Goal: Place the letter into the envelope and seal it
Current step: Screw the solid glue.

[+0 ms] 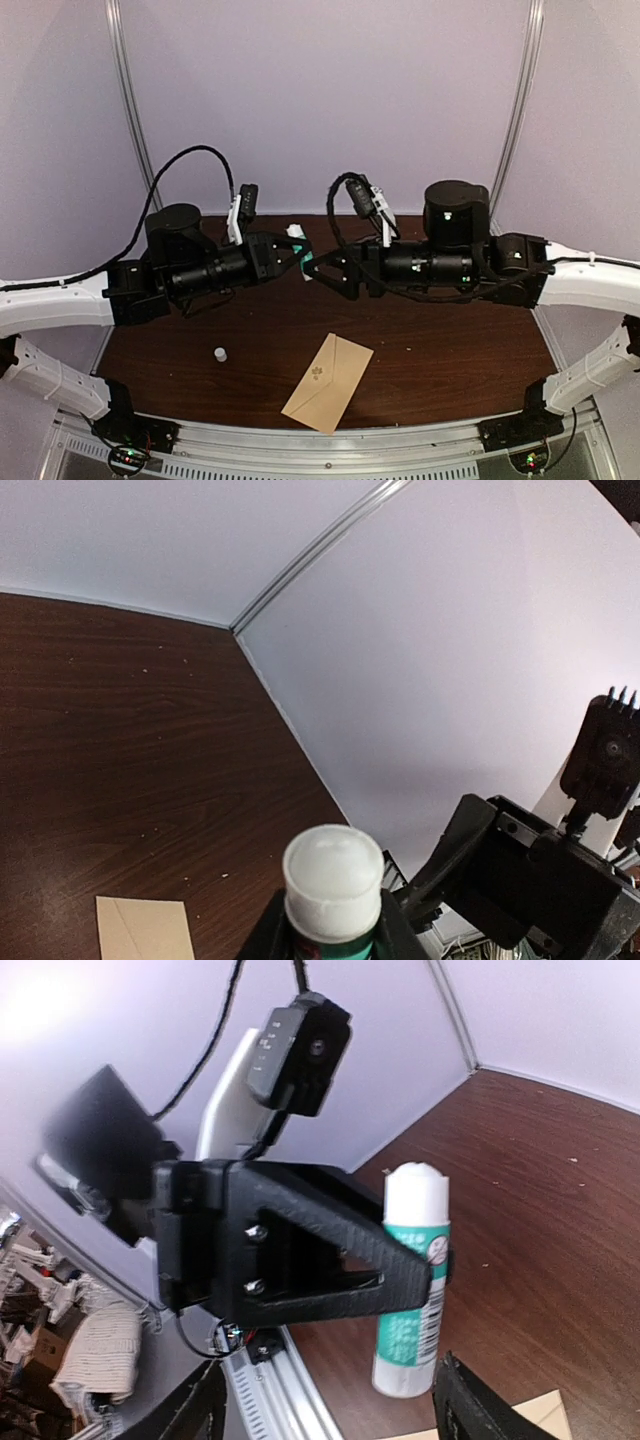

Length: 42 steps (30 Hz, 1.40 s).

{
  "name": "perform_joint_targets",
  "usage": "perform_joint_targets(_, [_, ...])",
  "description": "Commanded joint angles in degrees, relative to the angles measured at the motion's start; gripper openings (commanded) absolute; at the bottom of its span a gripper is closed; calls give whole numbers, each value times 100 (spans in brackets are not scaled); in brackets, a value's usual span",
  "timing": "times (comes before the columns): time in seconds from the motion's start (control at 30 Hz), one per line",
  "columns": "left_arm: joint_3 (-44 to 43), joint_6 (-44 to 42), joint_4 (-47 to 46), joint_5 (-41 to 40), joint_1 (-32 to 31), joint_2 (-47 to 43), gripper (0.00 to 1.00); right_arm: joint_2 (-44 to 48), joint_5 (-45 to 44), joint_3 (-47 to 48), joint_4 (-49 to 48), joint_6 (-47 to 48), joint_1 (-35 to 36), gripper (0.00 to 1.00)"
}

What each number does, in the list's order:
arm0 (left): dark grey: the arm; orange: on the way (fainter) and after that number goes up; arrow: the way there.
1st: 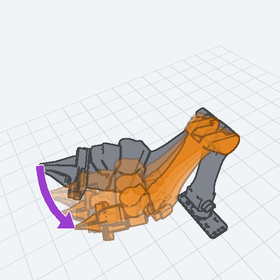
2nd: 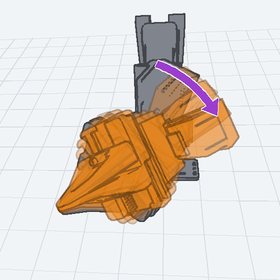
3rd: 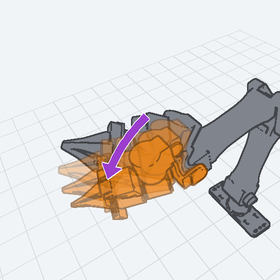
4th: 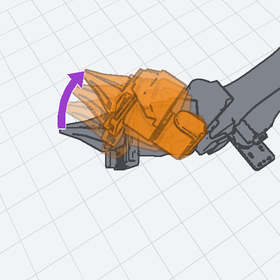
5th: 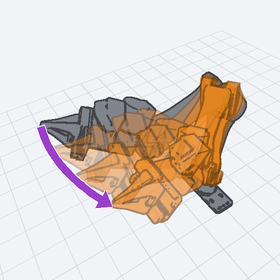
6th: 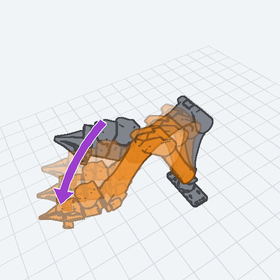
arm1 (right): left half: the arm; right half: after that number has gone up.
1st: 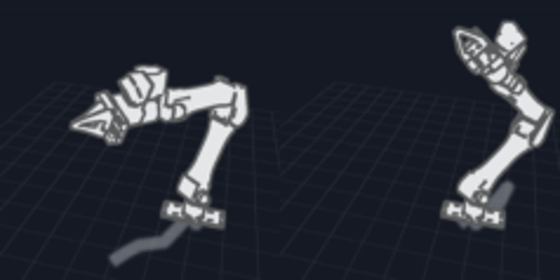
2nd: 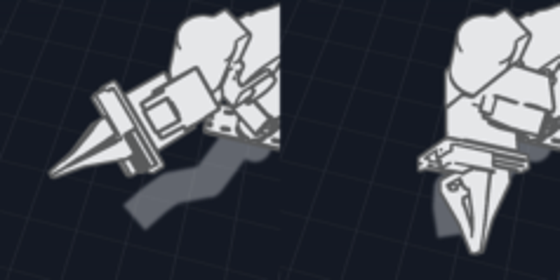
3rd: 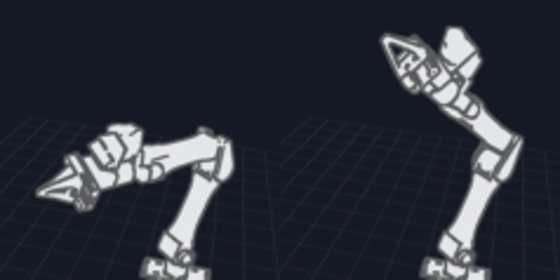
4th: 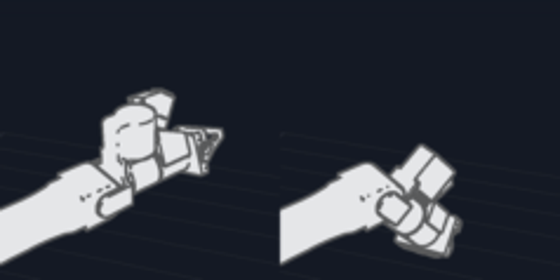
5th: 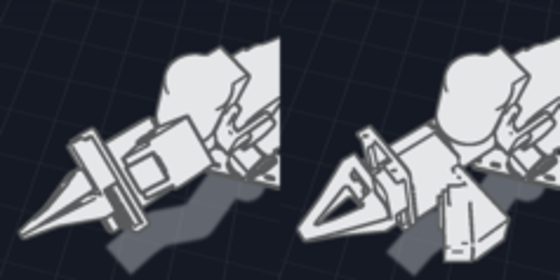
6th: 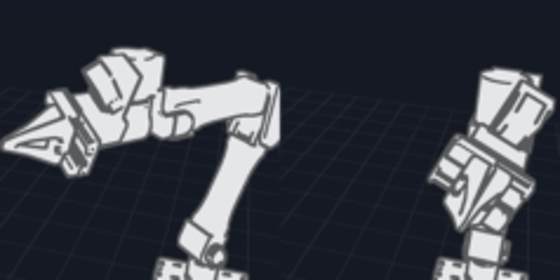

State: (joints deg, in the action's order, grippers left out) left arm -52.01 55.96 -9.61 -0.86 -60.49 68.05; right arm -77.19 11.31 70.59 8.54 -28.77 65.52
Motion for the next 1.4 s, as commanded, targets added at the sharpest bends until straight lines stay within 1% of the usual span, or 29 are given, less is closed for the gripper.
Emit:
perform_joint_targets(0.0, [-210,-401,-1029,1081,-19,-77,0,769,1164,-858,-1164,-256,-32,78])
perform_joint_targets(0.1, [-181,-545,-1545,1662,-24,-35,0,1124,1443,-1361,-1720,-486,-139,85])
perform_joint_targets(0.17, [-149,-569,-1862,1983,-20,-8,0,1196,1906,-1595,-2261,-683,-227,84])
perform_joint_targets(0.3, [-117,-535,-2413,2451,-61,39,0,1017,2459,-1671,-2797,-1014,-241,72])
perform_joint_targets(0.4, [-117,-539,-2687,2662,-107,58,0,895,2800,-1727,-3329,-1315,-233,66])
perform_joint_targets(0.57, [-138,-534,-2923,2869,-146,109,0,773,3042,-1941,-4479,-1842,-222,56])
perform_joint_targets(0.77, [-190,-534,-3096,3032,-192,151,0,518,3176,-1913,-5089,-2118,-191,46])
perform_joint_targets(1.0, [-178,-551,-3106,3009,-198,138,0,347,3320,-1817,-5220,-2166,-136,29])
perform_joint_targets(1.23, [-167,-632,-2948,2980,-206,139,0,349,3258,-1856,-5390,-2282,-140,8])
perform_joint_targets(1.3, [-169,-761,-2627,2828,-209,90,0,396,3218,-1828,-5273,-2238,-161,4])
perform_joint_targets(1.37, [-111,-870,-2318,2579,-208,-22,0,487,3076,-1707,-4782,-2051,-210,2])
